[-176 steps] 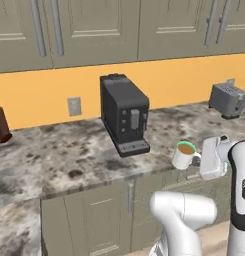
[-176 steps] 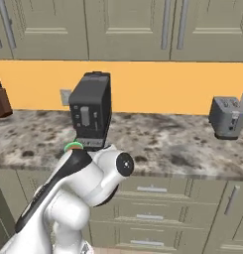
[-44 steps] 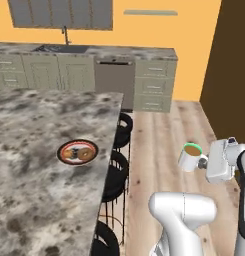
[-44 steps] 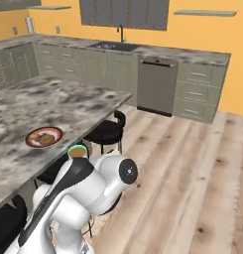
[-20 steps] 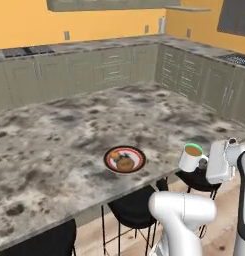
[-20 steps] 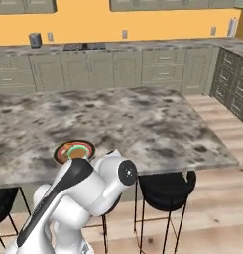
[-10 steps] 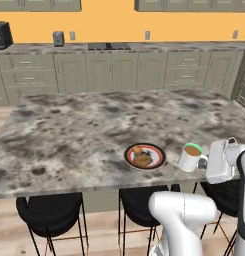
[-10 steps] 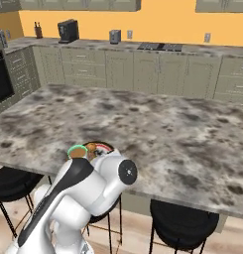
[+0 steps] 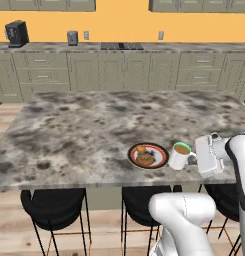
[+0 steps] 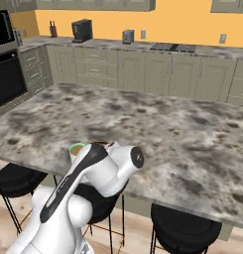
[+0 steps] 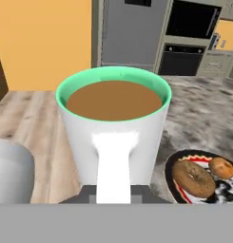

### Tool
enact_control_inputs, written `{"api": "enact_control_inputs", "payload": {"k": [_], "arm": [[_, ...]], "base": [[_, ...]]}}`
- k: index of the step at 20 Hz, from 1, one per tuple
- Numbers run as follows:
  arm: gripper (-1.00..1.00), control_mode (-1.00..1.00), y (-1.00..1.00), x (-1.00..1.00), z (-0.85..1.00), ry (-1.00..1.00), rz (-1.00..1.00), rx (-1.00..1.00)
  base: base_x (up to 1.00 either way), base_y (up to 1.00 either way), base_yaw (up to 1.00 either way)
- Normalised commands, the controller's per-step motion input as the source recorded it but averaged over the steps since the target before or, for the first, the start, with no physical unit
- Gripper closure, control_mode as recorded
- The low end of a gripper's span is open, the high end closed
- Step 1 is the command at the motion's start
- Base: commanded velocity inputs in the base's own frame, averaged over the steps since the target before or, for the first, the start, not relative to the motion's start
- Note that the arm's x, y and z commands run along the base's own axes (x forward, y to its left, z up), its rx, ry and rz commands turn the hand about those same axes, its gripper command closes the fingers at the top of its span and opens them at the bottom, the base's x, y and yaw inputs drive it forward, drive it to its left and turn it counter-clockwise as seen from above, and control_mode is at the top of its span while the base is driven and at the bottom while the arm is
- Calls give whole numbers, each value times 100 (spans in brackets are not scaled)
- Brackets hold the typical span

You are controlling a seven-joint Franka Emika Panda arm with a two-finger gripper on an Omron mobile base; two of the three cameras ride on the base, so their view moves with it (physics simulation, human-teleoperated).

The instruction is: Pick up the brewed coffee from the coffee machine and place it next to the breakfast plate on the dining counter.

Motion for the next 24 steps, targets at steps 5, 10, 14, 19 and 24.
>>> {"api": "enact_control_inputs", "payload": {"k": [5, 10, 14, 19, 24], "arm": [[100, -100, -27, 65, -16, 0, -5, 0], [100, -100, -31, 68, -26, 0, -13, -1], [100, -100, -43, 38, -20, 0, -14, -3], [100, -100, -69, 25, -21, 3, -9, -5], [100, -100, -23, 36, -25, 0, -1, -3]], "base": [[0, 0, 0], [0, 0, 0], [0, 0, 0], [0, 0, 0], [0, 0, 0]]}}
